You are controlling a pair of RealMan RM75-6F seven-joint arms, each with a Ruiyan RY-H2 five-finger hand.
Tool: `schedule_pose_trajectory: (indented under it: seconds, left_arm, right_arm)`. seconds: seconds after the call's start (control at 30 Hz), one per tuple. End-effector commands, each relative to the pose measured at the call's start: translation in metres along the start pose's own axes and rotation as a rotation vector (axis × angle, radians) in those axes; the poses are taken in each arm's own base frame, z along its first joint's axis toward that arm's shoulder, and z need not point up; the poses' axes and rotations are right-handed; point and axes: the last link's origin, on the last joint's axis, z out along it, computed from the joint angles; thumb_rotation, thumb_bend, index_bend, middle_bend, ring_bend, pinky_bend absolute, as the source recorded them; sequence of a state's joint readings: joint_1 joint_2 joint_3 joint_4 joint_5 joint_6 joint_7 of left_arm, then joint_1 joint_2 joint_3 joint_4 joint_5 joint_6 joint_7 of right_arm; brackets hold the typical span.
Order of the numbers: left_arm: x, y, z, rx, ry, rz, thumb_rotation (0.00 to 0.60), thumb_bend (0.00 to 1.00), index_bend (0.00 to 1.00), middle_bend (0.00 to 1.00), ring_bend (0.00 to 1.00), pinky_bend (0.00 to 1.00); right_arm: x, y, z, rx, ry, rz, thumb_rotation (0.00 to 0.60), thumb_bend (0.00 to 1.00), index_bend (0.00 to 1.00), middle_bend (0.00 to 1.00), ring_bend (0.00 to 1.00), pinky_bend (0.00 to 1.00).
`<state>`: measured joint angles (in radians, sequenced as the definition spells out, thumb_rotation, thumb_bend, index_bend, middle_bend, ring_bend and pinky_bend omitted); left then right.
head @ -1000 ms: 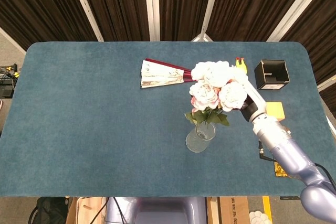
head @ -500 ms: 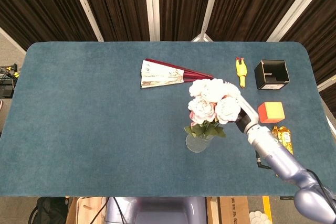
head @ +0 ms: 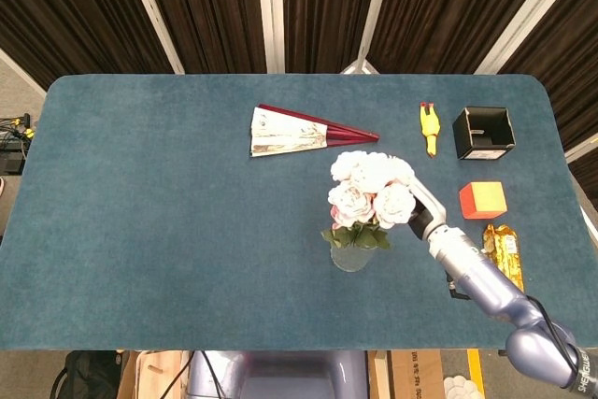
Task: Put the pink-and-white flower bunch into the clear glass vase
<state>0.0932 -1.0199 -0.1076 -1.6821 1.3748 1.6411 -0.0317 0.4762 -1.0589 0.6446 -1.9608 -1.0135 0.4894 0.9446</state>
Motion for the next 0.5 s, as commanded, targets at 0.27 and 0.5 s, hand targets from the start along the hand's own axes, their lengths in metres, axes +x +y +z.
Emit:
schedule_pose_trajectory:
  seconds: [0.27,0.5]
  left_arm:
    - [0.001,-0.001,0.000,0.001,0.000,-0.005,0.600,0.25,0.07,0.00,0.00,0.02]
    - [0.001,-0.001,0.000,0.004,0.001,-0.006,0.600,0.25,0.07,0.00,0.00,0.02]
  right_arm:
    - [-0.003,0.015,0.001,-0.036,-0.036,0.007,0.600,0.24,0.53,0.38,0.32,0.08]
    - [-0.003,0.019,-0.003,-0.043,-0.070,-0.027,0.600,0.21,0.30,0.18,0.14,0.02]
